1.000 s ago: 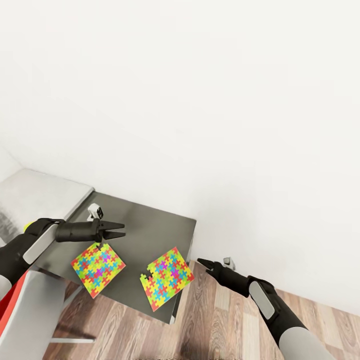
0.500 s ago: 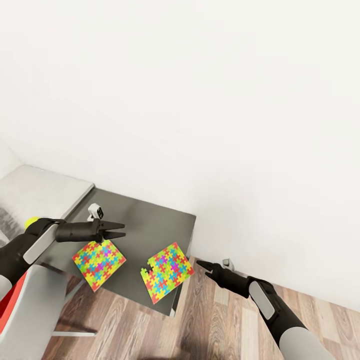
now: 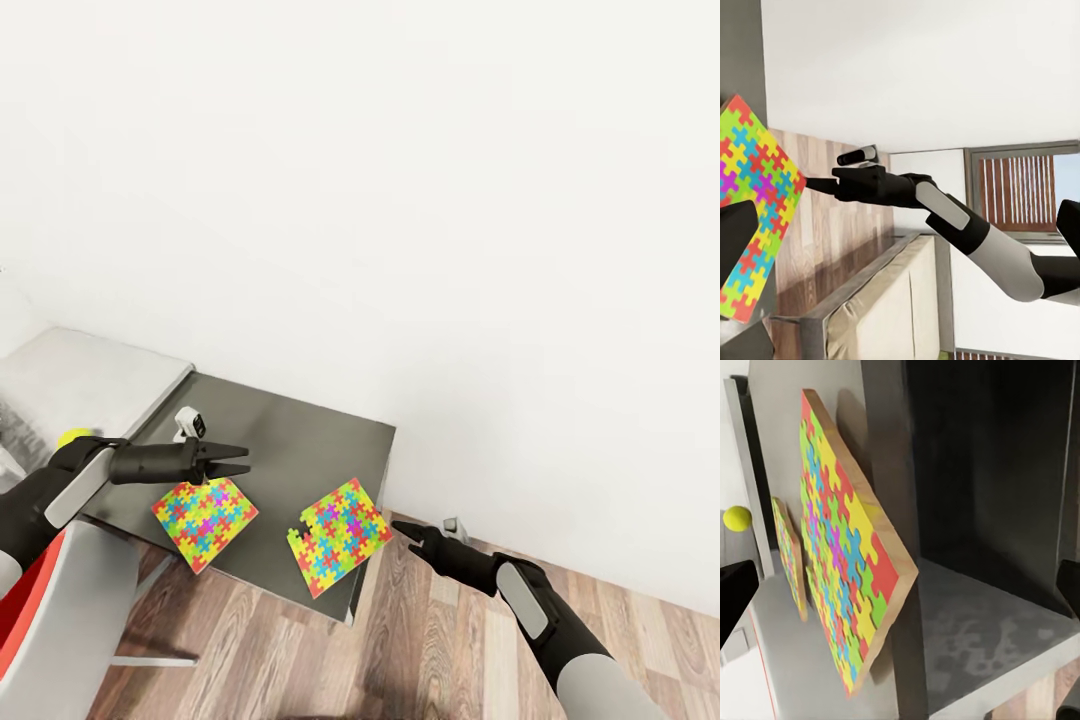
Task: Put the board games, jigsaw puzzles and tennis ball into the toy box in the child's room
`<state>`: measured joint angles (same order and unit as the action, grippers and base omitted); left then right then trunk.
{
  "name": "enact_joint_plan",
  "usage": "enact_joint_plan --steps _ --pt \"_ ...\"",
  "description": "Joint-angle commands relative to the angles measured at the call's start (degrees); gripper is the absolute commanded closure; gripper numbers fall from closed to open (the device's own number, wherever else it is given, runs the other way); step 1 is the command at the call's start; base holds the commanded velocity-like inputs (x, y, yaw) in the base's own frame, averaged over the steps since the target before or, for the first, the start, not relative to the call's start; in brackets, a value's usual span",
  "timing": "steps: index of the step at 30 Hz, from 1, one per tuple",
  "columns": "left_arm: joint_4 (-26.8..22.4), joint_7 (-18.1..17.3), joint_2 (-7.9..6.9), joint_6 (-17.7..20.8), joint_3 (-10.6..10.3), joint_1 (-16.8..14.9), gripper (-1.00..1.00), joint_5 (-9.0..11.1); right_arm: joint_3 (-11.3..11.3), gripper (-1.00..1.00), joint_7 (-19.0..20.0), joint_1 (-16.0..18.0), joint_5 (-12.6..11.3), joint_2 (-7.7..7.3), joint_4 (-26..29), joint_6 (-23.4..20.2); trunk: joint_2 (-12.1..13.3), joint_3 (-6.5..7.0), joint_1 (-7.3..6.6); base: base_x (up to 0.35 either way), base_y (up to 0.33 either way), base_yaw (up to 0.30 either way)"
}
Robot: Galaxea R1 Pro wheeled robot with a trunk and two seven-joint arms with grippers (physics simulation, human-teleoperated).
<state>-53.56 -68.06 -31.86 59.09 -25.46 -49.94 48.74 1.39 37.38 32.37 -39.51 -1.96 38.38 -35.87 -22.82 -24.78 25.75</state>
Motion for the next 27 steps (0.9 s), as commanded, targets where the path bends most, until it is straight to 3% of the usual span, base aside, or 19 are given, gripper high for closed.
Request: enact_joint_plan --steps 1,27 --pt "0.03 -0.15 -0.07 0.32 -0.20 -0.08 -1.00 0.20 0.15 -1.00 -0.11 0.04 -0.48 -0.03 0.03 -0.34 -0.10 -0.09 0.03 -0.027 0.037 0.000" --pt "0.03 -0.15 0.11 0.32 -0.08 -0.09 -1.00 0.22 0.19 -1.00 -0.03 0.01 -0.39 0.04 0.12 -0.18 -0.10 -0.09 0.03 -0.002 0.014 0.000"
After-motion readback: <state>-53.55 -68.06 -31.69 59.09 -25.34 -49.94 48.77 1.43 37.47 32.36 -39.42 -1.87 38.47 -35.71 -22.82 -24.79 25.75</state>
